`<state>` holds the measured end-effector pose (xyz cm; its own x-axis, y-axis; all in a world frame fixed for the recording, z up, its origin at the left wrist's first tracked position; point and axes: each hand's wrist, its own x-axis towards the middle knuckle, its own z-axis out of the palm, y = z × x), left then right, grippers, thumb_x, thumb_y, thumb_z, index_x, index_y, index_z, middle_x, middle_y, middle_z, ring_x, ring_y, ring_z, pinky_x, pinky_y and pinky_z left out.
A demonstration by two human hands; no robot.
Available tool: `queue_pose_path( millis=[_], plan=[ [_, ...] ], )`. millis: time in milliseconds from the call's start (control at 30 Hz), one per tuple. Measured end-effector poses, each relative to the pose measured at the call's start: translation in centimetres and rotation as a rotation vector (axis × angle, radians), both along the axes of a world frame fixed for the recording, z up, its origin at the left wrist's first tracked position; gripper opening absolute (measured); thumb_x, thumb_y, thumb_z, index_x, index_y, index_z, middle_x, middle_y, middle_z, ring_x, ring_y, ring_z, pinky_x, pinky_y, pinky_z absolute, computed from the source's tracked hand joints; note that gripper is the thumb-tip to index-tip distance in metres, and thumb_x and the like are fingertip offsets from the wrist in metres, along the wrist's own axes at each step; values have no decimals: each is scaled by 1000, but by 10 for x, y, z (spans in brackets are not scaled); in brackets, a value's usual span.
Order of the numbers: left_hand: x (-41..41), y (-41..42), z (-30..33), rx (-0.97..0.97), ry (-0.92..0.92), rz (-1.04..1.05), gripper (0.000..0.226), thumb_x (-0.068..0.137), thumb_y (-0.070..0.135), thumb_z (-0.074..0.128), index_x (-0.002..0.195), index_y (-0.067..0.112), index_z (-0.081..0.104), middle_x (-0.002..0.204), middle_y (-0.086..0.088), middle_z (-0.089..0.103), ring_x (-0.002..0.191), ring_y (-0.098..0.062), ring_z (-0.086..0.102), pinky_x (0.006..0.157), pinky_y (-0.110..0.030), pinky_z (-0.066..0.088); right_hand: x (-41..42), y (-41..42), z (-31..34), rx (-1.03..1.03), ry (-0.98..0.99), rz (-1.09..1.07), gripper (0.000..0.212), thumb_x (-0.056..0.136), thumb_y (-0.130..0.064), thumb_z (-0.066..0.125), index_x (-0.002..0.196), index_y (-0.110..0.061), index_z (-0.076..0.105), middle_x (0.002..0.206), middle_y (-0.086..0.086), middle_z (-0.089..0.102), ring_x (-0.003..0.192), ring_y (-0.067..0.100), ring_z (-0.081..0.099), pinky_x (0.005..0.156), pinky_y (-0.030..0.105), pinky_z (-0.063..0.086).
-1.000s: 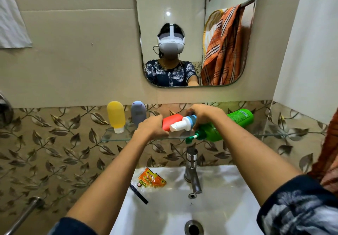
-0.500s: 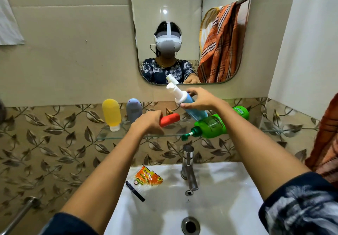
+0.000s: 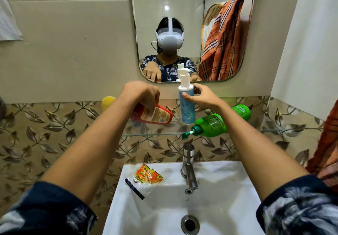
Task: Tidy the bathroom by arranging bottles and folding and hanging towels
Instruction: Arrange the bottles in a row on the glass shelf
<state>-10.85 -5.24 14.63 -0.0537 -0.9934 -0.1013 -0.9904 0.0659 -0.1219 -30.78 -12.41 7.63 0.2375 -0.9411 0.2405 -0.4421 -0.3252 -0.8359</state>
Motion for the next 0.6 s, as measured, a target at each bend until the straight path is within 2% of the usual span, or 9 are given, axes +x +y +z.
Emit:
queue_pose_path(
  millis=[167, 267, 367, 433, 500, 600],
  plan=[
    [-10, 0, 20, -16, -205, -83, 48, 84, 16, 63, 126, 35, 51, 103, 5, 44, 84, -14, 48, 58, -23, 47, -1, -3, -4, -7, -35, -14, 58, 88, -35, 63, 138, -15, 41, 119, 1, 50, 106, 22, 55, 68, 39, 57],
    [-22, -1, 21, -81, -299, -139, 47, 85, 12, 62, 126, 35, 53, 114, 4, 49, 89, -14, 43, 53, -20, 41, -1, -4, -7, 1, -60, -22, 56, 88, -36, 62, 136, -16, 42, 119, 1, 49, 107, 23, 55, 69, 40, 57],
    [-31, -3, 19, -146, -307, -195, 43, 87, 14, 60, 127, 29, 54, 119, 1, 52, 101, -20, 49, 73, -28, 43, -1, -7, -10, 3, -80, -29, 56, 87, -36, 63, 136, -17, 42, 125, 3, 48, 113, 27, 55, 74, 45, 58],
    [-36, -5, 16, -189, -341, -226, 40, 88, 17, 58, 127, 26, 56, 129, -3, 52, 121, -26, 44, 88, -36, 37, -3, -8, -12, 11, -98, -31, 57, 86, -35, 65, 135, -17, 43, 133, 7, 47, 117, 29, 53, 79, 50, 57],
    [-40, -9, 12, -223, -410, -274, 37, 89, 19, 56, 126, 24, 57, 134, -6, 51, 131, -30, 37, 106, -46, 28, -4, -9, -14, 16, -121, -24, 57, 85, -34, 66, 135, -17, 44, 136, 8, 47, 121, 29, 51, 81, 51, 56],
    [-45, -15, 8, -244, -505, -299, 38, 91, 21, 54, 129, 22, 55, 140, -9, 47, 137, -33, 31, 114, -53, 15, -6, -9, -15, 10, -118, -12, 58, 85, -32, 68, 136, -16, 44, 138, 9, 46, 122, 27, 49, 81, 51, 56]
  ],
)
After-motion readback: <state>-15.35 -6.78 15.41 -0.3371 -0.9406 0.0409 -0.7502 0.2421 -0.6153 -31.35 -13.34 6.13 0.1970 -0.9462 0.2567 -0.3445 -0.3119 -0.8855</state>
